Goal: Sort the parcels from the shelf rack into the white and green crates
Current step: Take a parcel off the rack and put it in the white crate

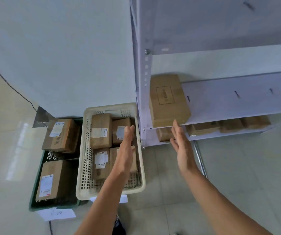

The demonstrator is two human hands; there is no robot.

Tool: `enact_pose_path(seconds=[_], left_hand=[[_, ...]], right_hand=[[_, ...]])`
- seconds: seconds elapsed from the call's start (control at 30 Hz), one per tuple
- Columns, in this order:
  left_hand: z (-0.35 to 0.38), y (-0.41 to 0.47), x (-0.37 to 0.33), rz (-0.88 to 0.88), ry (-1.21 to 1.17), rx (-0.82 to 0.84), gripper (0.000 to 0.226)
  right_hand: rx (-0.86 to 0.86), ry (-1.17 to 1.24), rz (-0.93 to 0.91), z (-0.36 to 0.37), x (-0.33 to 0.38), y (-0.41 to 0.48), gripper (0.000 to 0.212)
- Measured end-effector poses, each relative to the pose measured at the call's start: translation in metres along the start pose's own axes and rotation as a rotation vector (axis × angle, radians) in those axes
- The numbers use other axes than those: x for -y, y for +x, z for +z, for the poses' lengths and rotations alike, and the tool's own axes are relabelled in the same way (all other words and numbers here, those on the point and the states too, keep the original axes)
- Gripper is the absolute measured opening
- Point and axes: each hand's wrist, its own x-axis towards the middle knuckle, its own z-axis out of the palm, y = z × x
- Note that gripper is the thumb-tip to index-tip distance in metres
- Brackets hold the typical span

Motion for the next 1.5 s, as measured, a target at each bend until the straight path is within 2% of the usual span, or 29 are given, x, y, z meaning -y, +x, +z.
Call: enact_pose_path(seconds=[0.13,0.2,0.3,0.43,0.53,0.77,0.87,1.0,1.17,1.27,1.4,1.5], left_hand=[[0.060,-0.017,-0.011,-0.037,0.006,0.030,0.084],[0.080,-0.017,-0.015,-0.070,0.011,0.032,0.090],[0.100,-0.005,-0.017,-0.086,0.034,0.040,0.082],[0.119,0.039,-0.023,-0.104,0.093,0.056,0.093],[0.130,0.088,-0.026,-0.103,0.106,0.025,0.082],[0.145,0.206,-0.030,-0.132,0.165,-0.132,0.074],[0.144,0.250,-0.029,-0.161,0.170,-0.186,0.071],[0.136,0.294,-0.028,-0.227,0.208,-0.221,0.076],[0.124,0.321,-0.018,-0.369,0.092,-0.251,0.081],[0.126,0.327,-0.013,-0.393,0.042,-0.220,0.085],[0.128,0.332,-0.007,-0.386,-0.025,-0.221,0.092],[0.132,0.327,-0.012,-0.321,-0.100,-0.237,0.091]], right_hand=[[-0.020,0.035,-0.011,-0.063,0.015,-0.006,0.080],[-0.047,0.034,-0.022,-0.088,0.017,-0.002,0.079],[-0.081,0.051,-0.019,-0.117,0.014,0.011,0.074],[-0.088,0.052,0.028,-0.141,0.002,0.042,0.079],[-0.096,0.046,0.057,-0.154,-0.008,0.077,0.081],[-0.093,-0.025,0.136,-0.167,-0.033,0.180,0.073],[-0.078,-0.087,0.183,-0.165,-0.042,0.222,0.080],[-0.011,-0.107,0.228,-0.155,-0.052,0.275,0.067],[0.050,-0.063,0.371,-0.139,-0.058,0.327,0.083],[0.057,-0.075,0.464,-0.134,-0.064,0.346,0.090],[0.121,-0.074,0.507,-0.132,-0.064,0.347,0.090],[0.106,-0.034,0.450,-0.143,-0.051,0.337,0.074]])
